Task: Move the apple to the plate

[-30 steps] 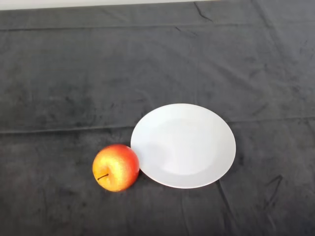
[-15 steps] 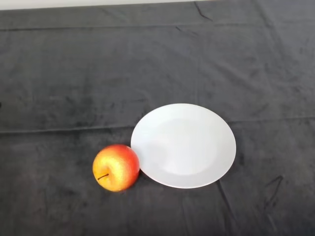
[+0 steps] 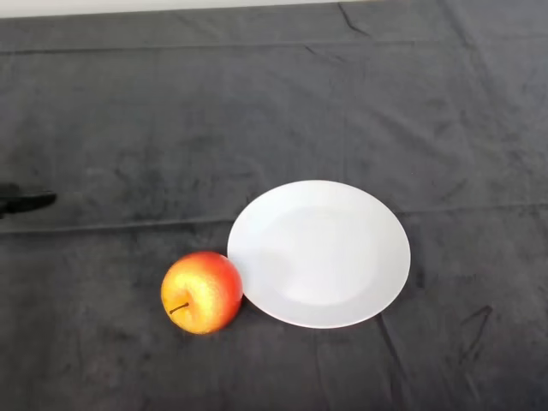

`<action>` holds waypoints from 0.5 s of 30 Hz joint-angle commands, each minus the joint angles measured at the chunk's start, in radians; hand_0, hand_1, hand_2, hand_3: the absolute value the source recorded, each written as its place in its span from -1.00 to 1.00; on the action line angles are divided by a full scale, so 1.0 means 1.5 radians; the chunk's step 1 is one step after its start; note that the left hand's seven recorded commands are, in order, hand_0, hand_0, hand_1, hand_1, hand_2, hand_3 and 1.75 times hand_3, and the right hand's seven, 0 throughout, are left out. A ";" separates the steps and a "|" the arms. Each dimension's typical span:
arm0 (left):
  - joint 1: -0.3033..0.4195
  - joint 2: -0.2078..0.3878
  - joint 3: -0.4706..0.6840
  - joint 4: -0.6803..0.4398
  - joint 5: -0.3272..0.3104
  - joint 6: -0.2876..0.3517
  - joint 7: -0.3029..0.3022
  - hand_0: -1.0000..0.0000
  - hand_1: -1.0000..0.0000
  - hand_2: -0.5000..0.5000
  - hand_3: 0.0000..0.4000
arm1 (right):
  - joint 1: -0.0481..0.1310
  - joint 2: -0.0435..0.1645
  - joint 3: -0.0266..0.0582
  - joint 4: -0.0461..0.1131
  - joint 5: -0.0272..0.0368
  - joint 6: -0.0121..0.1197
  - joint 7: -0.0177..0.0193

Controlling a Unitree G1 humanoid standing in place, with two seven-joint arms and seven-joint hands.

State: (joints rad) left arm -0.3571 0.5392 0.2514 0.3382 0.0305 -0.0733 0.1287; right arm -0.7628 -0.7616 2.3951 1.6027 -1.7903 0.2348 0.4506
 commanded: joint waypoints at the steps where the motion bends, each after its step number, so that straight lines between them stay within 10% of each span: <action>1: 0.041 -0.004 -0.017 -0.048 0.018 0.023 -0.015 1.00 1.00 0.00 -1.00 | -0.032 -0.012 0.0073 -0.024 0.0025 -0.002 0.0100; 15: 0.110 0.018 -0.087 -0.174 0.036 0.103 -0.102 1.00 1.00 0.00 -1.00 | -0.032 -0.012 0.0071 -0.025 0.0026 -0.003 0.0101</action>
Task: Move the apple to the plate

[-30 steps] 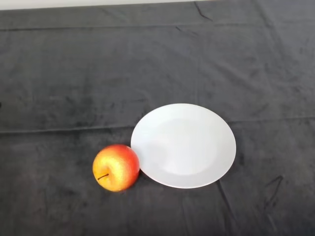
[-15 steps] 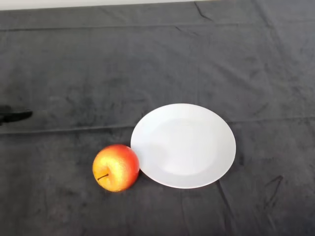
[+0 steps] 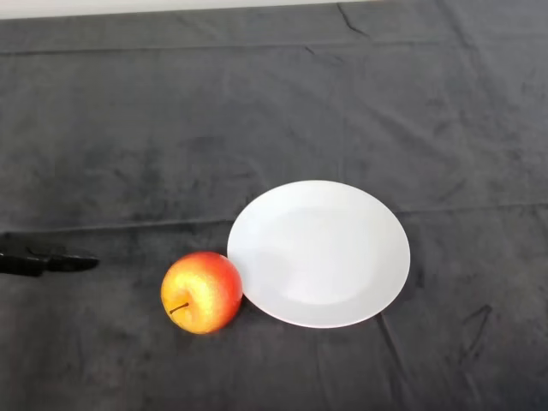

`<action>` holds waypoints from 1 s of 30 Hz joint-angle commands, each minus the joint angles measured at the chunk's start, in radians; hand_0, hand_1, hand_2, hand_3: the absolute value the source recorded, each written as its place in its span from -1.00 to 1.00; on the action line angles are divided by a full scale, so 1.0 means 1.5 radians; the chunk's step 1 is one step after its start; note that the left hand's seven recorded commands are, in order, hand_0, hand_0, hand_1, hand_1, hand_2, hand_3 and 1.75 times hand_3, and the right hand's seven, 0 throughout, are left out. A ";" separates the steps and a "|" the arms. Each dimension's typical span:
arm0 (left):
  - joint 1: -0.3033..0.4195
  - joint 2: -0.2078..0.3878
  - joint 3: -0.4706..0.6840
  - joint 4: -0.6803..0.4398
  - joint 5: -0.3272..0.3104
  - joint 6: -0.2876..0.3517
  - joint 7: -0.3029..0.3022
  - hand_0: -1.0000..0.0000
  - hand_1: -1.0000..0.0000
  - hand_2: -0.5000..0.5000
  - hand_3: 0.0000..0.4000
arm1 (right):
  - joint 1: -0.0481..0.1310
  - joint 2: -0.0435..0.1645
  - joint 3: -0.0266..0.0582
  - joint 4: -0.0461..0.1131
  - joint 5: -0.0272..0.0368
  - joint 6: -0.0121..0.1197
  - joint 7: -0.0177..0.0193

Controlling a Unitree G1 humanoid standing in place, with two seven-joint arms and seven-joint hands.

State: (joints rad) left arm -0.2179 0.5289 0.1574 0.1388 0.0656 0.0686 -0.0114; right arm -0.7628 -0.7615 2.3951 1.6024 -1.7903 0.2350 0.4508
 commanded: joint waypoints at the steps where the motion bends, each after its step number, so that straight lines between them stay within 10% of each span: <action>1: 0.021 0.027 -0.029 -0.046 0.014 0.012 -0.014 1.00 1.00 0.00 -1.00 | -0.032 -0.012 0.0071 -0.025 0.0026 -0.003 0.0101; 30: 0.047 0.036 -0.154 -0.095 0.067 0.038 -0.105 1.00 1.00 0.00 -1.00 | -0.032 -0.012 0.0072 -0.025 0.0026 -0.003 0.0103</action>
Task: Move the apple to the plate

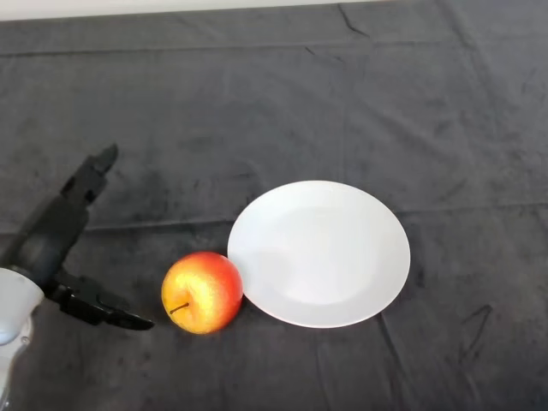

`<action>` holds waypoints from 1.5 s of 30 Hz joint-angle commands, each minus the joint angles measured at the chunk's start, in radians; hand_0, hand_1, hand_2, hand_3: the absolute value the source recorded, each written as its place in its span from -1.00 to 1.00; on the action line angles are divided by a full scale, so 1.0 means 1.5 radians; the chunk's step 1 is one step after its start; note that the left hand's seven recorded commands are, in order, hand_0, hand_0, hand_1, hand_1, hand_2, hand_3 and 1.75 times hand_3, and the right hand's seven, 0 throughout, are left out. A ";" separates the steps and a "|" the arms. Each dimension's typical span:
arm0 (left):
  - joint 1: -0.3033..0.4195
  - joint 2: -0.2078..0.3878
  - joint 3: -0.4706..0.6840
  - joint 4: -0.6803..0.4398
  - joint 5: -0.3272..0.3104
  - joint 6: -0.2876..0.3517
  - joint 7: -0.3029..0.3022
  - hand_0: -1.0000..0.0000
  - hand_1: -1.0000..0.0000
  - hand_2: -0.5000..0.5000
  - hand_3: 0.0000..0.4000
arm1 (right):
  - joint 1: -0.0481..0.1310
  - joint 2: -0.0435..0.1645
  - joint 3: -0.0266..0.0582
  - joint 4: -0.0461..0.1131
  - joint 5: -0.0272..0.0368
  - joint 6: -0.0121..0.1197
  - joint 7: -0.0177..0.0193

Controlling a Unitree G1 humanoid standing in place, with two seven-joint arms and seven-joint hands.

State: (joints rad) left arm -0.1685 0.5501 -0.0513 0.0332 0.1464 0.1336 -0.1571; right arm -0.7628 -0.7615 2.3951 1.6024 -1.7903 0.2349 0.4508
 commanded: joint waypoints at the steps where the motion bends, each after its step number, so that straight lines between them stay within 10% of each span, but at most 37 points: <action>1: 0.013 0.020 -0.019 -0.024 0.015 -0.005 -0.009 1.00 1.00 0.00 -1.00 | -0.032 -0.012 0.0072 -0.025 0.0026 -0.003 0.0103; 37: 0.004 -0.044 -0.140 -0.049 0.026 0.029 -0.061 1.00 1.00 0.00 -1.00 | -0.032 -0.012 0.0072 -0.025 0.0025 -0.003 0.0103; 39: 0.004 -0.045 -0.144 -0.047 0.025 0.029 -0.063 1.00 0.63 0.18 -0.63 | -0.032 -0.012 0.0072 -0.025 0.0025 -0.003 0.0103; 40: 0.003 -0.046 -0.146 -0.047 0.025 0.029 -0.064 1.00 -0.49 0.75 0.49 | -0.032 -0.012 0.0072 -0.025 0.0025 -0.003 0.0103; 42: 0.002 -0.047 -0.148 -0.047 0.023 0.031 -0.067 0.64 -0.96 0.80 0.96 | -0.032 -0.012 0.0072 -0.025 0.0026 -0.003 0.0103; 43: 0.000 -0.048 -0.149 -0.047 0.022 0.032 -0.068 -0.47 -1.00 0.27 1.00 | -0.032 -0.012 0.0072 -0.025 0.0025 -0.003 0.0103; 44: -0.001 -0.048 -0.150 -0.047 0.021 0.032 -0.069 -1.00 -1.00 0.00 1.00 | -0.032 -0.012 0.0072 -0.025 0.0025 -0.003 0.0103; 45: -0.002 -0.048 -0.150 -0.046 0.020 0.032 -0.070 -1.00 -1.00 0.00 1.00 | -0.032 -0.012 0.0072 -0.025 0.0025 -0.003 0.0103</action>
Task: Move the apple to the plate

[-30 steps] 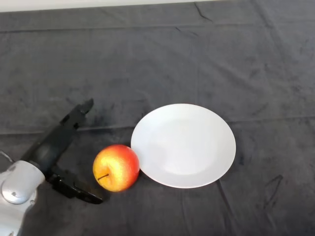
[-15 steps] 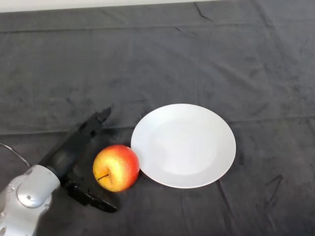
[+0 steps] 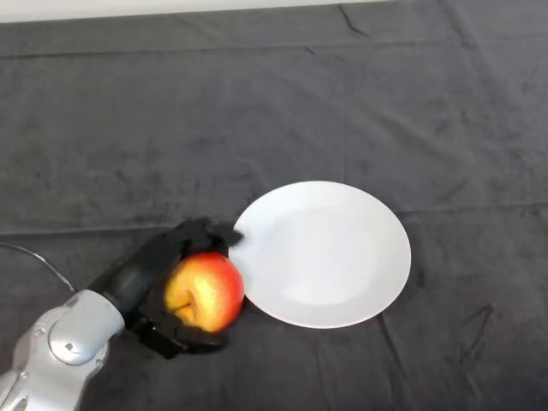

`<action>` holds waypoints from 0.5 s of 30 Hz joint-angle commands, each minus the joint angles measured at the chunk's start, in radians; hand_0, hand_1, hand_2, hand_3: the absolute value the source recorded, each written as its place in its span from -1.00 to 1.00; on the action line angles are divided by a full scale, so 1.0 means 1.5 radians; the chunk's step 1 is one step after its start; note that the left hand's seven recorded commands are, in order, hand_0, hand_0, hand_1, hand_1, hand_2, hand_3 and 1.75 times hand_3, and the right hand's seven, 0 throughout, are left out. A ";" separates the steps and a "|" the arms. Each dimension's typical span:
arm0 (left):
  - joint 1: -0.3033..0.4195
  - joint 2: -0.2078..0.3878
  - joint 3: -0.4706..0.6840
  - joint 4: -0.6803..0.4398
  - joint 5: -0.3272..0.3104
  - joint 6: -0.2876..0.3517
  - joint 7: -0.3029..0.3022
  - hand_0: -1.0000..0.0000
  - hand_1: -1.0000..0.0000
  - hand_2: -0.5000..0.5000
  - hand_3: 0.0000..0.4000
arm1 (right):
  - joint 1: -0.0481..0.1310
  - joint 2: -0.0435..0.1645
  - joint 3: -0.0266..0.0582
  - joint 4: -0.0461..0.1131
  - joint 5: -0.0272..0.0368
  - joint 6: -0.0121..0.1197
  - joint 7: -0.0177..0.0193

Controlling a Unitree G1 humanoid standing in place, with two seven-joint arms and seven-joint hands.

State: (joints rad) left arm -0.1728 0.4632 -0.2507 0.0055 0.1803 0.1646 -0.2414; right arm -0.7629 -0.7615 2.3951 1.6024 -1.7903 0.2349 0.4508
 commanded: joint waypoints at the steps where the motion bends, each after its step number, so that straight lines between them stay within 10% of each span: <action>1: 0.000 0.010 -0.017 -0.027 -0.004 0.011 -0.015 -1.00 -1.00 0.00 1.00 | -0.032 -0.012 0.0072 -0.025 0.0026 -0.003 0.0103; 15: -0.011 0.010 -0.008 -0.025 -0.011 0.009 -0.006 -1.00 -1.00 0.00 1.00 | -0.032 -0.012 0.0072 -0.025 0.0026 -0.003 0.0103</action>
State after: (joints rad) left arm -0.1818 0.4629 -0.2511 -0.0032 0.1783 0.1633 -0.2404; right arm -0.7628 -0.7615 2.3951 1.6023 -1.7903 0.2349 0.4508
